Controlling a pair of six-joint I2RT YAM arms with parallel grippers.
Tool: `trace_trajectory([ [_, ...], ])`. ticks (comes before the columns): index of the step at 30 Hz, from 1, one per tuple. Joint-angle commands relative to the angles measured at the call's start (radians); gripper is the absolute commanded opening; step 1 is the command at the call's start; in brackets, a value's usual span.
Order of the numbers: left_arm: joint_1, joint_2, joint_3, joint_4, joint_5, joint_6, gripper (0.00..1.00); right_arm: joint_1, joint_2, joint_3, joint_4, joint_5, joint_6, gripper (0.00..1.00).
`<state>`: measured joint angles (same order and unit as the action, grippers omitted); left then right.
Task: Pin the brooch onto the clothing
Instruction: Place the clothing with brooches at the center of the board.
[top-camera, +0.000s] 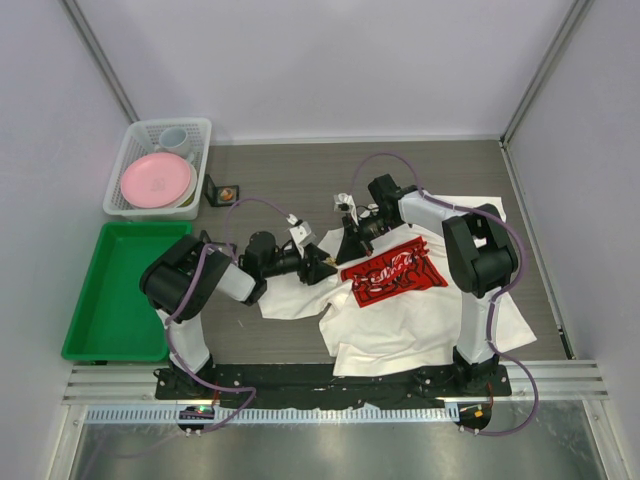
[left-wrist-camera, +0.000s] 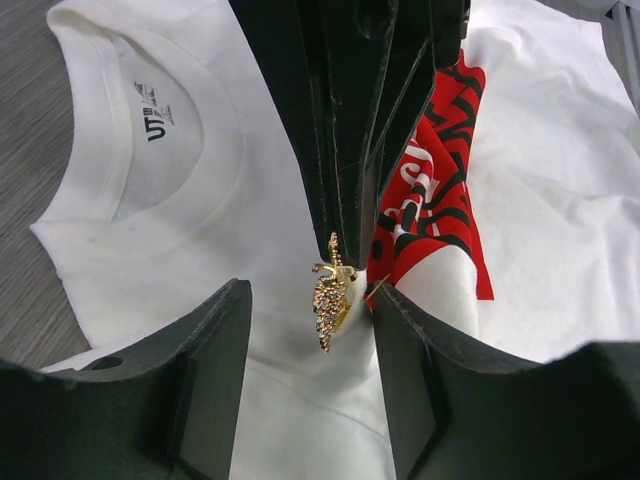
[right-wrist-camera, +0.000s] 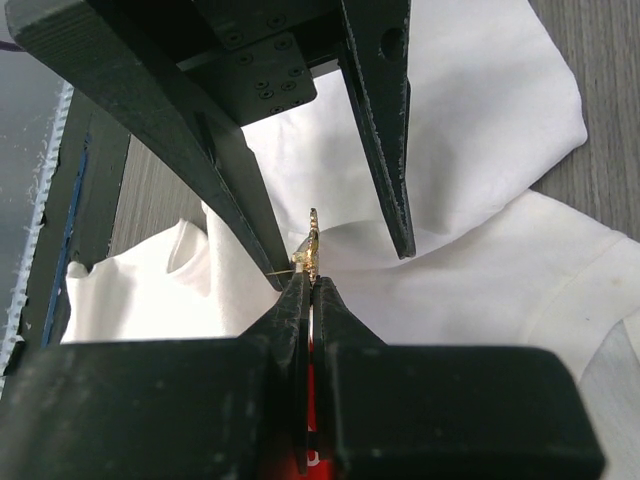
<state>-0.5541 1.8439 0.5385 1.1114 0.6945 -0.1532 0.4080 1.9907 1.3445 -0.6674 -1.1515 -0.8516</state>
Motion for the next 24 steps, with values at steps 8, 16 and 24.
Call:
trace_trajectory([
  [8,0.003,-0.008,0.005,0.074,-0.036,-0.029,0.43,-0.006,0.000,0.038,-0.003,-0.037,0.014,0.01],
  [16,0.020,-0.002,0.014,0.051,-0.056,-0.051,0.37,-0.008,0.003,0.039,-0.003,-0.042,0.013,0.01],
  [24,0.034,0.006,0.020,0.042,-0.059,-0.086,0.34,-0.008,0.005,0.036,-0.003,-0.040,0.011,0.01],
])
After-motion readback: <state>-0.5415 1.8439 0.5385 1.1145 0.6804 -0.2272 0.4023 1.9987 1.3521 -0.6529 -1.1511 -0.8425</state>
